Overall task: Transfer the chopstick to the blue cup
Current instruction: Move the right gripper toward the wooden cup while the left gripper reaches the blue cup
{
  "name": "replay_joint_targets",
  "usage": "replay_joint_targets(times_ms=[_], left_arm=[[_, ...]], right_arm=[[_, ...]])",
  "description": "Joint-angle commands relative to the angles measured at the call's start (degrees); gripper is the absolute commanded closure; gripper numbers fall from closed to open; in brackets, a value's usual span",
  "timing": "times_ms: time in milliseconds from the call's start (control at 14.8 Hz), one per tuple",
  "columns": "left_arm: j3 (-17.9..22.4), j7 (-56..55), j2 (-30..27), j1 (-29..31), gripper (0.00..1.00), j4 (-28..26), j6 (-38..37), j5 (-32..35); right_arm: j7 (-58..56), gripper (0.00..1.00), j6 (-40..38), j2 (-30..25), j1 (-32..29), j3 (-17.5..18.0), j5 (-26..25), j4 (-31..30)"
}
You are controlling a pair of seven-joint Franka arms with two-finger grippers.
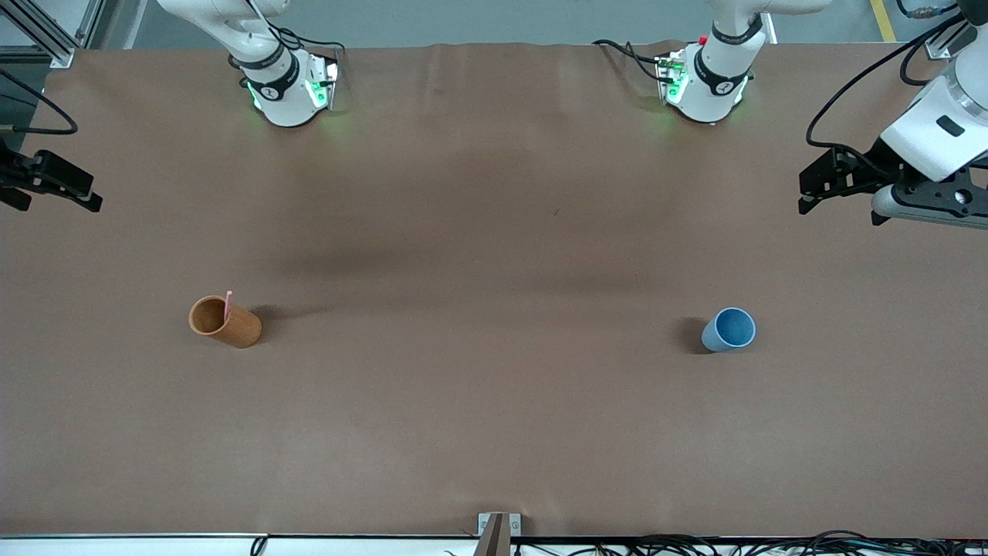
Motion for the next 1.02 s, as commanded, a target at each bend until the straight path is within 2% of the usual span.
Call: replay_joint_targets(times_ms=[0, 271, 407, 610, 814, 949], left_arm=[[-0.02, -0.74, 0.08, -0.15, 0.00, 0.66, -0.24, 0.96], [0.07, -0.57, 1.22, 0.02, 0.00, 0.66, -0.24, 0.96], [0.16, -0.13, 3.85, 0.29, 0.00, 0.83, 0.10, 0.61], [3.13, 1.36, 5.17, 0.46, 0.00, 0.57, 3.35, 0.00], [3.23, 0.93, 5.36, 0.11, 0.00, 0.66, 3.54, -0.01], [3.15, 1.89, 5.44, 0.11, 0.00, 0.40, 3.45, -0.01]], right_arm=[[0.53, 0.00, 0.79, -1.25, -0.73, 0.59, -0.62, -1.72], [0.27, 0.00, 0.79, -1.25, -0.73, 0.59, -0.62, -1.72], [0.01, 0.00, 0.87, -1.25, -0.65, 0.59, -0.62, -1.72], [-0.17, 0.01, 2.62, -1.25, 0.14, 0.85, -0.80, -2.24], [0.62, 0.03, 6.84, -1.25, 4.08, 0.94, -5.70, -5.75], [4.72, 0.04, 9.47, -1.25, 5.41, 0.94, -6.60, -8.47]])
